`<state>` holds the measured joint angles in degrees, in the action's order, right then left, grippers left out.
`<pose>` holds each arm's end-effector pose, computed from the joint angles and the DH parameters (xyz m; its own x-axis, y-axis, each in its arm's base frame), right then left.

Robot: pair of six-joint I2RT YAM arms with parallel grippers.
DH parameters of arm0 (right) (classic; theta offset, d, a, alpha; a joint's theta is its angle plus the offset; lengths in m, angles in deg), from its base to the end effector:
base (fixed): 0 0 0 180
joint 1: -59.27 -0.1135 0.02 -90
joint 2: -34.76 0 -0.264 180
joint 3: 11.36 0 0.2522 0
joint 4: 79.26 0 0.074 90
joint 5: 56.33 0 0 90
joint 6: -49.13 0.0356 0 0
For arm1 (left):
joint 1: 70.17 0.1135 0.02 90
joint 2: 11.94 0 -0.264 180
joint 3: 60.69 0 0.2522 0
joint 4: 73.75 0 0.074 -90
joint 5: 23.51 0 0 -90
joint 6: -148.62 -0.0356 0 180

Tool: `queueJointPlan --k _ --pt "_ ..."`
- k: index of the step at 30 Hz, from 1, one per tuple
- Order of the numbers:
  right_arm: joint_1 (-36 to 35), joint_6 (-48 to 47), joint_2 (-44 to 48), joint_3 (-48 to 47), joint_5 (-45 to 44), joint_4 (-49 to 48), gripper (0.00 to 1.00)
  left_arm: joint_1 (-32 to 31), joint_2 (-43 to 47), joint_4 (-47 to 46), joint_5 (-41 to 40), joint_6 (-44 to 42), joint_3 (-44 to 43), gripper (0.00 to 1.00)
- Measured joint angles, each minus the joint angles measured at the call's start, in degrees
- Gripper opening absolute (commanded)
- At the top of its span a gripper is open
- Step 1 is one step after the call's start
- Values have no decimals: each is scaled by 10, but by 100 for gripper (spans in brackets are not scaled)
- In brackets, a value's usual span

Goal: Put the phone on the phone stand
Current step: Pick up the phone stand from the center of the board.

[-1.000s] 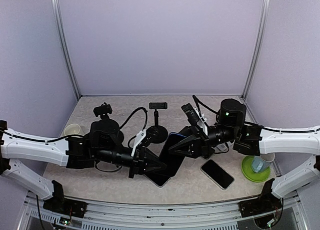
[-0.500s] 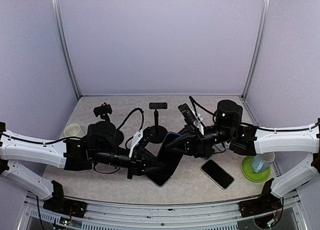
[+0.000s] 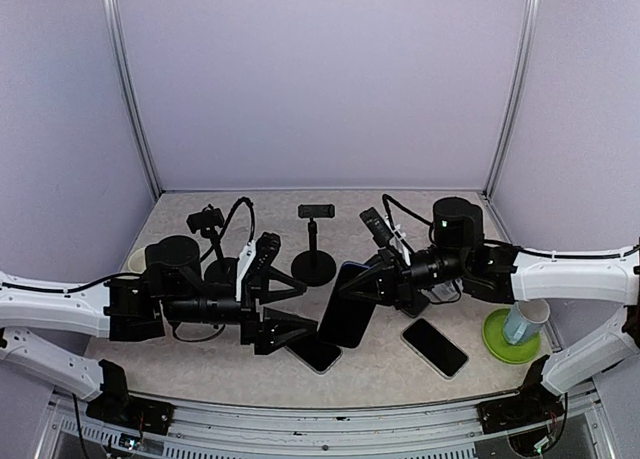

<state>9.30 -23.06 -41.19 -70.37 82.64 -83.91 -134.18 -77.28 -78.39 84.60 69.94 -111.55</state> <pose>0.1674 0.2411 0.2754 -0.4291 -0.1987 -0.8811 -0.8880 -0.0855 0.4517 0.1041 -0.2388 0.2719 -0.2675 0.1229 -0.9557 0.9546 0.1686 -0.2455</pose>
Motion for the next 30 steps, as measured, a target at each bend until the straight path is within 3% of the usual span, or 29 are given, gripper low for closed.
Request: queueJointPlan --k 10,16,30 --pt "79 -15 28 -1 -19 62 0 20 43 9 -105 14 12 99" --pt "96 -23 53 -1 -44 86 0 71 47 20 -147 44 11 99" --pt "108 -23 80 5 -90 92 0 203 -30 58 -122 107 -48 99"
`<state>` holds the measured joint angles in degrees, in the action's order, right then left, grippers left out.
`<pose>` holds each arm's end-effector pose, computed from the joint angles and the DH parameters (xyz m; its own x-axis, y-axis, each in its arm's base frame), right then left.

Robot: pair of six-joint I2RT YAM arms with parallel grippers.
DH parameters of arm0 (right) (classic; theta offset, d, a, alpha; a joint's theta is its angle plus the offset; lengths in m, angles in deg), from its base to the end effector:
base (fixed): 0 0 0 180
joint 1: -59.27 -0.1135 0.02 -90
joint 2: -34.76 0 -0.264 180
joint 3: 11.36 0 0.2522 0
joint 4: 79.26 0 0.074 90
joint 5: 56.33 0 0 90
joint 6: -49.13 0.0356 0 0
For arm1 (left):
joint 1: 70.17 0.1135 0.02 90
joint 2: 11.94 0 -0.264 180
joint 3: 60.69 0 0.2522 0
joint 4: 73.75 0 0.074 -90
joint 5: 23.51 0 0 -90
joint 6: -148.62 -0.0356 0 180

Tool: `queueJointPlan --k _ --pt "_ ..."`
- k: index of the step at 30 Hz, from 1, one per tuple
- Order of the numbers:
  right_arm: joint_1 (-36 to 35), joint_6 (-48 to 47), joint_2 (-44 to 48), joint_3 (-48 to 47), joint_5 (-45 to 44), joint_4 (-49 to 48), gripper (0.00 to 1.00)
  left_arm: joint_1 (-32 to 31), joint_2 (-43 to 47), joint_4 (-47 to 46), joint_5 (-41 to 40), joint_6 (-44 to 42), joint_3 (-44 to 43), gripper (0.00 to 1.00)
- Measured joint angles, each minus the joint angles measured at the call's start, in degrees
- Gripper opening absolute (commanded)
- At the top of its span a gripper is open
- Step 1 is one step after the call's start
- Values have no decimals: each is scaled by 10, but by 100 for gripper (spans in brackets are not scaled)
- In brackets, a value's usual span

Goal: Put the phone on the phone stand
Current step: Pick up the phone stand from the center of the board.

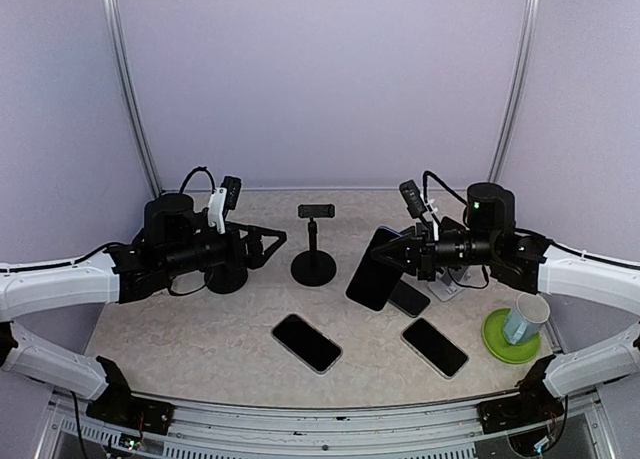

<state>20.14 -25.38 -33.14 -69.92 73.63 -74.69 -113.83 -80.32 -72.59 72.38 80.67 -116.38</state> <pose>0.1933 0.1868 0.2928 -0.4380 -0.0925 -0.8942 -0.8824 0.2344 0.4080 0.1964 -0.1925 0.2773 -0.4454 -0.0912 -0.8907 0.6383 0.6653 -0.3873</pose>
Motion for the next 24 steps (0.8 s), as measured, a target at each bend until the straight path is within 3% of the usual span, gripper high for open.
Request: queueJointPlan --k 24 --pt "3 -3 30 15 -19 14 0 86 -165 -16 131 9 -111 89"
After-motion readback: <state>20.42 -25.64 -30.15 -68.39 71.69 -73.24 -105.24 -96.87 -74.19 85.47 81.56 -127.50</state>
